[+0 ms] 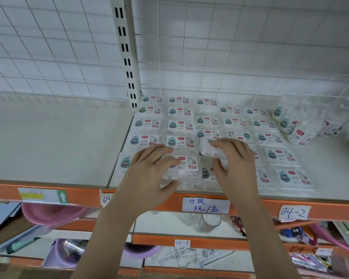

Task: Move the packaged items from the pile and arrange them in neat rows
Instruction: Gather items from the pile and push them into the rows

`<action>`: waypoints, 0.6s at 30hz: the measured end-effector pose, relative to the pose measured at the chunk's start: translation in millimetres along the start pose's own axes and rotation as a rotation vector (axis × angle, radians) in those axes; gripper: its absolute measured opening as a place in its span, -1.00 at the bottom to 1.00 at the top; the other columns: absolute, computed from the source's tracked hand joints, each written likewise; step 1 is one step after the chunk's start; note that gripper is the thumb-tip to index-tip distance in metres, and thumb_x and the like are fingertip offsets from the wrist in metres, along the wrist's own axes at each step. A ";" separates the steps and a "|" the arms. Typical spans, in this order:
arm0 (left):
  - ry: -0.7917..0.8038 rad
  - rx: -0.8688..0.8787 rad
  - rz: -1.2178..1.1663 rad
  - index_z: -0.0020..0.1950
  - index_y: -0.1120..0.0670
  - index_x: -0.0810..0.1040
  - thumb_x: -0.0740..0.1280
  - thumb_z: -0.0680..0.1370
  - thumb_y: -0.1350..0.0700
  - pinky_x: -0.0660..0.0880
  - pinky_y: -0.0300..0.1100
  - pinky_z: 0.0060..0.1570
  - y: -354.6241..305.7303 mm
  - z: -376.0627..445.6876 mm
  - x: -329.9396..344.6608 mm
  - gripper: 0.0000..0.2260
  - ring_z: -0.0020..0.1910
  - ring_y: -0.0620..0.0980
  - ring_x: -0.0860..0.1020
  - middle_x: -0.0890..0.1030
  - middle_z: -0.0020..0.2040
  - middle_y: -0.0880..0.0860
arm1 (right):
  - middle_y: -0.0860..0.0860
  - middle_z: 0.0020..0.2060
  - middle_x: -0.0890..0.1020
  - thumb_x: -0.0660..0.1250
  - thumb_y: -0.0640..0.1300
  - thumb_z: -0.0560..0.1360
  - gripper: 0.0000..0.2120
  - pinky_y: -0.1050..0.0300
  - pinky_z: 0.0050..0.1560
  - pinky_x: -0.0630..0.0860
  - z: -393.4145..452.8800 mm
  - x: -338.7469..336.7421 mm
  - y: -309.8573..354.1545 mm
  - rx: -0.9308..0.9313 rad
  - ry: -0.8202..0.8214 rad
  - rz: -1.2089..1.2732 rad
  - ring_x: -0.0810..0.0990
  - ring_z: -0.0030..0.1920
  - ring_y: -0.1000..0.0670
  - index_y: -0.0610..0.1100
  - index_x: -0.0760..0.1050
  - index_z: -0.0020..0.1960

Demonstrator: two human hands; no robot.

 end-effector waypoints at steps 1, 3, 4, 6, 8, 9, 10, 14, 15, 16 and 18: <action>0.005 -0.011 0.008 0.04 -0.02 0.56 0.23 0.36 -0.14 0.26 -0.04 0.26 0.6 -0.2 0.3 -0.66 0.28 0.00 0.38 0.55 0.20 0.02 | -0.03 0.00 0.59 0.31 -0.33 0.32 -0.66 0.03 0.11 0.36 8.4 1.9 -2.4 -0.016 0.006 -0.022 0.51 0.06 -0.09 -0.13 0.54 0.07; 0.027 -0.027 0.030 0.03 -0.03 0.53 0.22 0.36 -0.16 0.23 -0.02 0.29 1.6 0.2 1.7 -0.66 0.31 0.04 0.38 0.53 0.22 0.02 | -0.05 0.00 0.60 0.34 -0.38 0.31 -0.64 0.00 0.10 0.37 29.3 8.1 -9.2 -0.036 0.027 -0.063 0.53 0.04 -0.13 -0.14 0.54 0.07; 0.038 -0.031 0.034 0.03 -0.03 0.52 0.22 0.36 -0.17 0.24 0.00 0.29 2.0 0.4 2.4 -0.66 0.31 0.07 0.40 0.53 0.22 0.02 | -0.06 -0.01 0.60 0.35 -0.39 0.30 -0.64 -0.01 0.09 0.38 40.8 12.1 -12.9 -0.047 0.034 -0.082 0.53 0.03 -0.14 -0.14 0.54 0.06; 0.053 -0.036 0.025 0.02 -0.02 0.52 0.22 0.36 -0.19 0.30 0.04 0.29 2.1 1.6 2.7 -0.64 0.27 0.08 0.45 0.53 0.22 0.03 | -0.08 -0.02 0.61 0.35 -0.40 0.30 -0.64 -0.04 0.06 0.41 62.8 21.6 -20.7 -0.064 0.048 -0.124 0.54 0.00 -0.16 -0.15 0.54 0.05; 0.045 -0.034 0.010 0.00 0.00 0.53 0.23 0.39 -0.25 0.38 0.05 0.25 1.9 3.7 1.5 -0.62 0.23 0.06 0.49 0.54 0.20 0.03 | -0.10 -0.03 0.61 0.35 -0.41 0.29 -0.64 -0.06 0.04 0.42 79.4 33.6 -29.2 -0.058 0.088 -0.177 0.55 -0.01 -0.19 -0.16 0.53 0.05; 0.036 -0.032 0.005 -0.01 0.00 0.54 0.23 0.40 -0.27 0.40 0.03 0.23 1.8 4.5 1.2 -0.61 0.21 0.06 0.50 0.55 0.19 0.03 | -0.11 -0.03 0.60 0.35 -0.40 0.30 -0.65 -0.07 0.05 0.42 84.3 40.0 -33.6 -0.047 0.126 -0.200 0.54 0.00 -0.20 -0.17 0.53 0.06; 0.026 -0.030 0.004 -0.02 0.01 0.54 0.21 0.42 -0.29 0.42 0.02 0.21 1.8 5.1 1.3 -0.60 0.19 0.05 0.51 0.55 0.18 0.03 | -0.12 -0.01 0.60 0.36 -0.38 0.32 -0.66 -0.08 0.06 0.42 86.7 45.8 -37.5 -0.037 0.173 -0.218 0.54 0.01 -0.21 -0.17 0.52 0.07; -0.002 -0.038 -0.007 -0.03 0.01 0.55 0.09 0.50 -0.31 0.41 -0.02 0.20 0.4 5.7 0.5 -0.55 0.17 0.03 0.51 0.56 0.17 0.03 | -0.15 0.02 0.59 0.38 -0.25 0.41 -0.76 -0.04 0.05 0.46 75.6 51.4 -43.2 -0.093 0.294 -0.172 0.54 0.03 -0.20 -0.23 0.53 0.08; -0.007 -0.046 -0.011 -0.04 0.02 0.55 0.07 0.51 -0.30 0.40 -0.03 0.20 0.3 6.0 0.3 -0.55 0.17 0.03 0.52 0.56 0.16 0.02 | -0.16 0.03 0.60 0.37 -0.26 0.43 -0.77 -0.04 0.07 0.47 72.2 49.0 -43.4 -0.112 0.295 -0.148 0.54 0.04 -0.21 -0.24 0.54 0.08; -0.015 -0.053 -0.007 -0.03 0.02 0.56 0.06 0.53 -0.28 0.40 -0.05 0.19 0.2 6.5 0.2 -0.56 0.16 0.02 0.52 0.57 0.15 0.02 | -0.17 0.06 0.60 0.34 -0.30 0.44 -0.76 -0.04 0.11 0.46 70.5 47.5 -44.2 -0.121 0.299 -0.131 0.55 0.07 -0.21 -0.25 0.54 0.10; -0.028 -0.075 0.023 0.03 0.03 0.56 0.08 0.53 -0.23 0.38 -0.08 0.20 0.0 6.8 1.4 -0.58 0.15 0.01 0.53 0.57 0.15 0.01 | -0.14 0.13 0.58 0.27 -0.39 0.45 -0.70 0.02 0.18 0.42 73.2 47.8 -47.0 -0.104 0.334 -0.122 0.53 0.14 -0.17 -0.24 0.53 0.16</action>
Point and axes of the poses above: each hand's wrist, its own z-axis towards the middle knuckle, its own x-axis out of the palm, y = z × x, the point moved 4 cm from there along z, towards the middle knuckle
